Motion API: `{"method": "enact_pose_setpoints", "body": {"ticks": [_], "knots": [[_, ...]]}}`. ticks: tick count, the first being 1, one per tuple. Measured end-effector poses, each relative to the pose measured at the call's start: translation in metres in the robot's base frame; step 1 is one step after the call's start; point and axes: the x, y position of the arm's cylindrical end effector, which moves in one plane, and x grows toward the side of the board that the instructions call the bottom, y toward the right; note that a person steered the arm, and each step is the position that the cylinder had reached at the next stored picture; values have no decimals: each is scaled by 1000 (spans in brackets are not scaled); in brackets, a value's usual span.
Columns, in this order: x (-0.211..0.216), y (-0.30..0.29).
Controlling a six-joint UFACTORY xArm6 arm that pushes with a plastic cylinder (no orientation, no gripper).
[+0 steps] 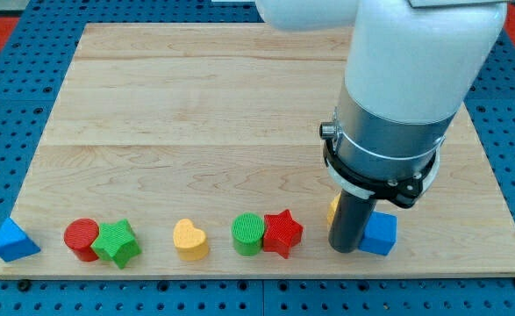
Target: Place the arm to the bottom right of the green star
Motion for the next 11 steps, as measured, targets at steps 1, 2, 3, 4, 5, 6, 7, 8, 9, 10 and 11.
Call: {"method": "enact_pose_setpoints", "body": {"ticks": [1, 2, 3, 4, 5, 6, 7, 8, 9, 10, 11], "knots": [[-48, 1], [-68, 2], [-27, 1], [5, 4], [31, -12], [33, -14], [33, -48], [33, -135], [33, -217], [17, -197], [17, -158]]}}
